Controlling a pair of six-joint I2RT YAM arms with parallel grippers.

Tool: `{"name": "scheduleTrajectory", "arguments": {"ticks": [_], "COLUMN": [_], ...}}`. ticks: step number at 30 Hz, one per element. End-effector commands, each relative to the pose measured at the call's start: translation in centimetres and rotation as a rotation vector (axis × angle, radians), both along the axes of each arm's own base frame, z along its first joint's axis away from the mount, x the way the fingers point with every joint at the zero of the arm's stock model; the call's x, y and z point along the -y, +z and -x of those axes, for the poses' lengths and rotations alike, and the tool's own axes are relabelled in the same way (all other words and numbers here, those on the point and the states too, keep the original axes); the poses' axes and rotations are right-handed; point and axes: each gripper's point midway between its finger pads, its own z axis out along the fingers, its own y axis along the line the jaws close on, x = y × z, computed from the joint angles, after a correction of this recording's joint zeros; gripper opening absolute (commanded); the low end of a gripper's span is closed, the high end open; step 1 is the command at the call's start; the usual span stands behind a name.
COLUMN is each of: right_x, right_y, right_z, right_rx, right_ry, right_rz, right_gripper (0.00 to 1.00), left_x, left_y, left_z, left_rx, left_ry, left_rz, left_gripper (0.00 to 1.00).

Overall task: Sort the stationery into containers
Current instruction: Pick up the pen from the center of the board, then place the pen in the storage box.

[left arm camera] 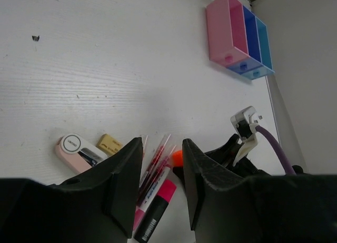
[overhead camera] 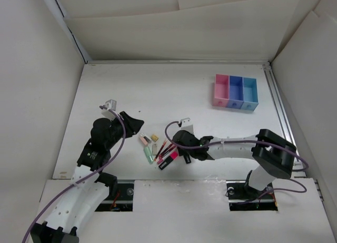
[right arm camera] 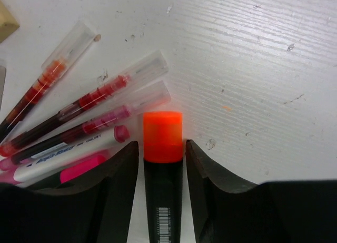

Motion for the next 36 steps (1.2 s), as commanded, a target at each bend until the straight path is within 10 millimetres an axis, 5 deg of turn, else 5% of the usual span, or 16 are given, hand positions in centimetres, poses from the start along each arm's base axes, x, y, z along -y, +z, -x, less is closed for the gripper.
{"name": "scheduleTrajectory", "arguments": {"ticks": [1,6,10,14,15,19,25,29,32,36], "right_x": [-0.8,-0.5,0.3,1.3,1.2,4.4,10.8,13.8,16.3,19.4], "right_y": [0.5,1.3,3.6,9.2,11.8,16.7,20.5,18.8,19.0,16.0], "right_z": [-0.8,-1.1,-1.3,-3.5,-4.6,-10.3,-20.9,-26.6,-29.3,-32.1], "right_rx": [0.034,0.056,0.084,0.168,0.205,0.281,0.351,0.32,0.334,0.286], "right_ry": [-0.049,-0.079,-0.1,-0.141,-0.156,-0.217,-0.369,-0.417,-0.458,-0.509], "right_rz": [-0.039,-0.062,-0.049,-0.072,-0.122,-0.172,-0.163,-0.138,-0.134,-0.083], "right_gripper": [0.46,0.17,0.12,0.12,0.12,0.12,0.12,0.12,0.12,0.12], "left_x": [0.0,0.1,0.3,1.0,1.2,2.2,2.5,3.0,3.8,4.2], "left_y": [1.3,1.5,2.8,4.5,4.4,5.0,4.2,3.9,3.3,2.6], "left_z": [-0.1,-0.2,-0.3,0.1,0.2,0.6,0.6,0.7,0.6,0.4], "left_rx": [0.052,0.061,0.094,0.148,0.143,0.169,0.19,0.218,0.215,0.2], "left_ry": [-0.001,-0.001,-0.007,-0.043,-0.049,-0.108,-0.121,-0.142,-0.165,-0.176], "left_rz": [0.011,0.014,0.04,0.102,0.114,0.158,0.177,0.23,0.203,0.186], "left_gripper": [0.32,0.36,0.38,0.39,0.39,0.39,0.39,0.39,0.39,0.39]}}
